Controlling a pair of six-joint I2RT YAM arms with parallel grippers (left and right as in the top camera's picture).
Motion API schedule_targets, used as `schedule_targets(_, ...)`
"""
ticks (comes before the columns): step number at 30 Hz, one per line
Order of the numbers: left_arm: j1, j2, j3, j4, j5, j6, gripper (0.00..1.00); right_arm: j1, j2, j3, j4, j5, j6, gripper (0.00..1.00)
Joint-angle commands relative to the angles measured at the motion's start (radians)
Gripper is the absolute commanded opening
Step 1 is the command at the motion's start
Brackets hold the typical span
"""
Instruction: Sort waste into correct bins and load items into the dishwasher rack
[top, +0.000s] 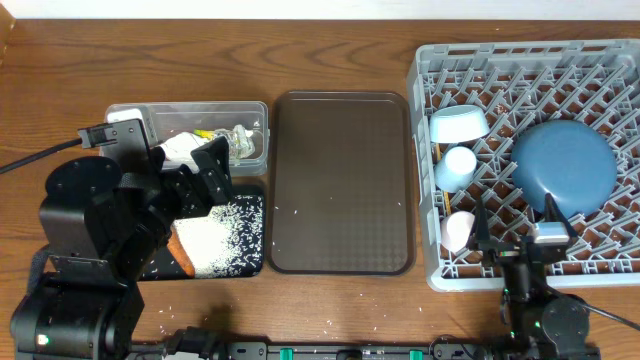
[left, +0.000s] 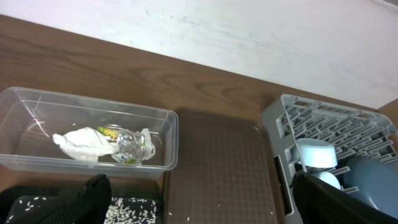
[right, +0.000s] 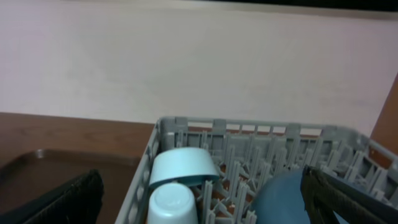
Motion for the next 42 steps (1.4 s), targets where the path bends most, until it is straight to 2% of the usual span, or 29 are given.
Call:
schedule_targets(1, 0.004, -0.002, 0.0, 0.001, -0.008, -0.001, 0.95, 0.021, -0.009, -0.06, 0.026, -0.006, 0.014, 0.99)
schedule_targets(7, 0.004, -0.002, 0.0, 0.001, -0.008, -0.001, 0.95, 0.003, -0.009, -0.149, 0.095, -0.005, 0.014, 0.99)
schedule_targets(19, 0.004, -0.002, 0.0, 0.001, -0.008, -0.001, 0.95, -0.096, -0.009, -0.147, 0.002, -0.005, -0.005, 0.99)
schedule_targets(23, 0.004, -0.002, 0.0, 0.001, -0.008, -0.001, 0.95, -0.098, -0.009, -0.147, 0.002, -0.005, -0.047, 0.99)
schedule_targets(42, 0.004, -0.002, 0.0, 0.001, -0.008, -0.001, 0.95, -0.097, -0.008, -0.147, 0.003, -0.005, -0.047, 0.99)
